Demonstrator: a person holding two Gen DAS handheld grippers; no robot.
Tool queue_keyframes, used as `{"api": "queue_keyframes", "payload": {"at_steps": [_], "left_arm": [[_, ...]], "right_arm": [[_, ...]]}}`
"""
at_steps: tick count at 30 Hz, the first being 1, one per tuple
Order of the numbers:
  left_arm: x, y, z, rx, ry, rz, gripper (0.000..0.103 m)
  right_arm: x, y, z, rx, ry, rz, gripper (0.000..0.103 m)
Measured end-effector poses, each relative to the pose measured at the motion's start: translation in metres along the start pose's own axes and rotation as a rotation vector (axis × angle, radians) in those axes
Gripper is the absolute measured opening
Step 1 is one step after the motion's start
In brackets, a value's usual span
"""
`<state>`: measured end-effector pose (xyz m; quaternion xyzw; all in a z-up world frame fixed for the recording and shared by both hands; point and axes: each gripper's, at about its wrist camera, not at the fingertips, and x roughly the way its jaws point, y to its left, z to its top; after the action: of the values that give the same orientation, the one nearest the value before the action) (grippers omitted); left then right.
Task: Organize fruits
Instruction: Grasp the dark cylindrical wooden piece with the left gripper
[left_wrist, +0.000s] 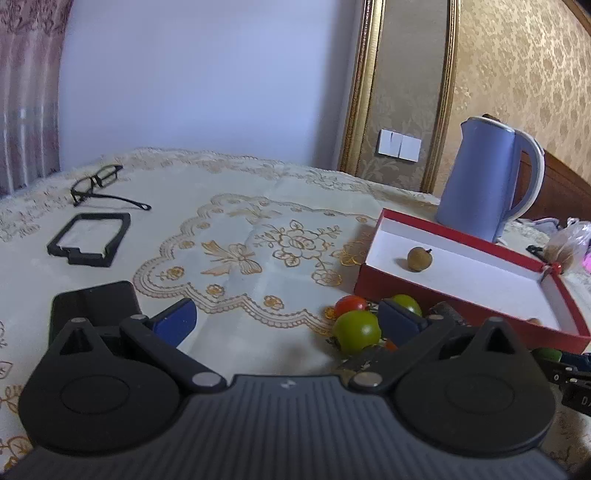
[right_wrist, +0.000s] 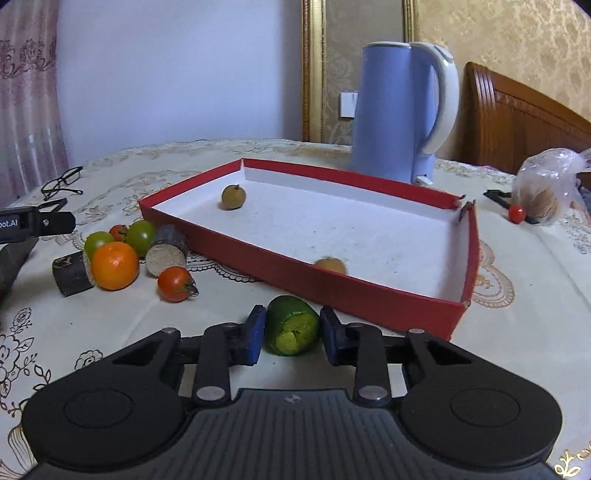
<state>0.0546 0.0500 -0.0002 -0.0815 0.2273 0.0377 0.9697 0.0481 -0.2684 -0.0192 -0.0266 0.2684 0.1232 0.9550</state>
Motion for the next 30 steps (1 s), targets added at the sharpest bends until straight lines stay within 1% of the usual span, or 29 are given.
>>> {"api": "queue_keyframes", "payload": {"at_steps": [3, 4, 5, 6, 7, 9, 12, 15, 16, 17, 19, 21, 24, 26, 27, 29, 30], "left_arm": [[0.000, 0.006, 0.001, -0.032, 0.012, -0.005, 0.103], [0.000, 0.008, 0.001, -0.038, 0.024, -0.025, 0.103], [-0.001, 0.010, 0.001, -0.037, 0.036, -0.062, 0.103], [-0.001, 0.011, 0.000, -0.029, 0.053, -0.100, 0.103], [-0.002, 0.010, -0.001, -0.011, 0.064, -0.121, 0.103], [-0.007, 0.004, -0.004, 0.050, 0.056, -0.135, 0.103], [-0.015, -0.012, -0.010, 0.221, 0.023, -0.119, 0.103], [-0.018, -0.023, -0.016, 0.348, 0.001, -0.128, 0.101], [-0.018, -0.025, -0.018, 0.373, 0.000, -0.138, 0.098], [-0.017, -0.027, -0.019, 0.393, 0.000, -0.148, 0.091], [-0.016, -0.030, -0.020, 0.425, 0.012, -0.171, 0.088], [-0.014, -0.030, -0.022, 0.434, 0.017, -0.181, 0.084], [-0.010, -0.032, -0.024, 0.445, 0.035, -0.202, 0.075], [-0.006, -0.033, -0.024, 0.449, 0.058, -0.220, 0.059], [-0.004, -0.033, -0.024, 0.450, 0.075, -0.231, 0.055], [0.002, -0.034, -0.024, 0.446, 0.109, -0.248, 0.039], [0.004, -0.033, -0.024, 0.441, 0.124, -0.259, 0.038]], "right_arm": [[-0.015, -0.001, -0.001, 0.069, -0.049, 0.019, 0.031], [-0.020, -0.001, -0.001, 0.086, -0.065, 0.025, 0.031], [-0.026, 0.001, -0.002, 0.093, -0.082, 0.029, 0.031], [-0.030, 0.004, -0.002, 0.087, -0.092, 0.031, 0.031], [-0.032, 0.008, -0.003, 0.076, -0.097, 0.037, 0.031], [-0.033, 0.014, -0.005, 0.062, -0.097, 0.054, 0.031], [-0.028, 0.017, -0.008, 0.066, -0.085, 0.068, 0.031], [-0.026, 0.017, -0.012, 0.075, -0.078, 0.073, 0.031], [-0.026, 0.017, -0.012, 0.075, -0.080, 0.074, 0.031], [-0.027, 0.017, -0.012, 0.074, -0.082, 0.075, 0.031], [-0.028, 0.018, -0.013, 0.073, -0.086, 0.074, 0.031], [-0.027, 0.018, -0.014, 0.075, -0.081, 0.078, 0.031], [-0.026, 0.016, -0.015, 0.089, -0.077, 0.085, 0.031], [-0.025, 0.014, -0.015, 0.100, -0.074, 0.091, 0.031], [-0.024, 0.013, -0.015, 0.103, -0.074, 0.091, 0.031], [-0.024, 0.013, -0.015, 0.102, -0.075, 0.091, 0.031], [-0.024, 0.014, -0.015, 0.100, -0.076, 0.090, 0.031]]}}
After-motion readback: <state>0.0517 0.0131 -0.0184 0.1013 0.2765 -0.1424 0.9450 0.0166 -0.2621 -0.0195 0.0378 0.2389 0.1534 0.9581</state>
